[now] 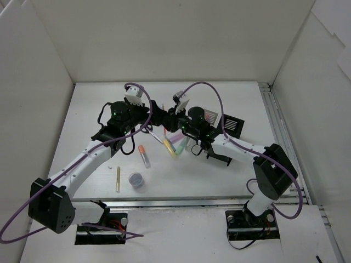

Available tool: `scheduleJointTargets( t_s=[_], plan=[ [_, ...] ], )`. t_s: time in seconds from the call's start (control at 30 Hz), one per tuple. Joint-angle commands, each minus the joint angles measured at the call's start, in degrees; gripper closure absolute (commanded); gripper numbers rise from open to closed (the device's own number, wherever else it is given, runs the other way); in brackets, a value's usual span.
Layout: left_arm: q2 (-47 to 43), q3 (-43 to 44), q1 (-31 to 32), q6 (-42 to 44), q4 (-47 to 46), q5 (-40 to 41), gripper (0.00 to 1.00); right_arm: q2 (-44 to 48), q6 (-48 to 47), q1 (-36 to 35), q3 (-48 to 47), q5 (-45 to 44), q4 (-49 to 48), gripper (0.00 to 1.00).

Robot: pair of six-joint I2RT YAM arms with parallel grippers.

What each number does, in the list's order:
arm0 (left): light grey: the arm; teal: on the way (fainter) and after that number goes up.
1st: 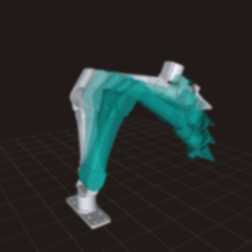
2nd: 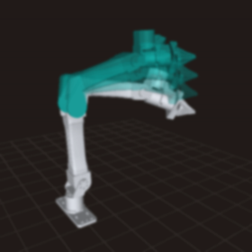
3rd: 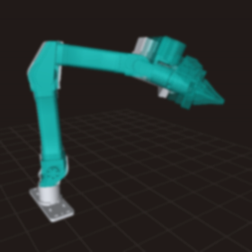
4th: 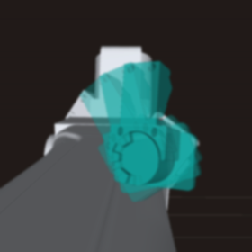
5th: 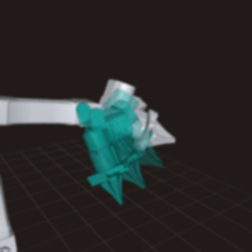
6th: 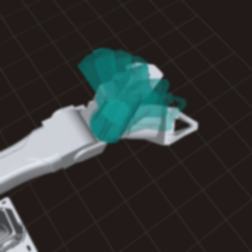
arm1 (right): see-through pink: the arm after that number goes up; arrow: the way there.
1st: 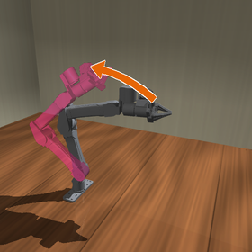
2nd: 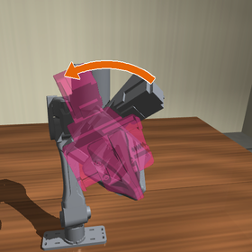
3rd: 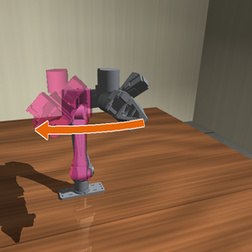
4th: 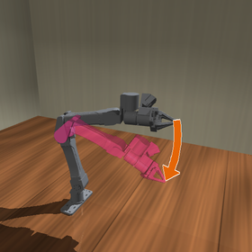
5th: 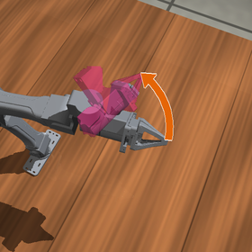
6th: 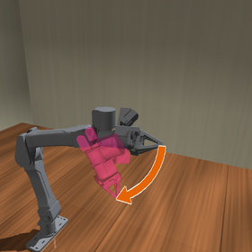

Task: Sort the stationery into containers
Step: Place the pen in the storage box.

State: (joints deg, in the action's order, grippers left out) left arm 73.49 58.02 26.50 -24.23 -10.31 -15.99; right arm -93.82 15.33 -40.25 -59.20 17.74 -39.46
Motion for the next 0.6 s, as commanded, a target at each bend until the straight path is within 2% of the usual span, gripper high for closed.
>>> scheduleJointTargets(
  t_s=[0.0, 0.23, 0.37, 0.57],
  plan=[
    [-3.97, 3.15, 1.45, 0.58, 0.1, -0.72, 0.0, 6.45, -2.67, 1.84, 0.83, -6.99, -6.68, 1.0],
    [-12.04, 2.19, 0.4, -0.02, 13.52, 19.73, 0.01, 11.2, -8.2, 12.03, 4.79, -10.79, -6.68, 1.0],
    [-13.99, -0.18, -2.59, -3.63, 19.08, 23.72, 0.01, 9.89, -14.35, 16.94, 4.27, -14.04, -6.68, 1.0],
    [-13.29, -2.73, -7.34, -10.12, 26.56, 28.03, 0.01, 5.85, -19.38, 20.21, 2.69, -11.68, -6.77, 1.0]
  ],
)
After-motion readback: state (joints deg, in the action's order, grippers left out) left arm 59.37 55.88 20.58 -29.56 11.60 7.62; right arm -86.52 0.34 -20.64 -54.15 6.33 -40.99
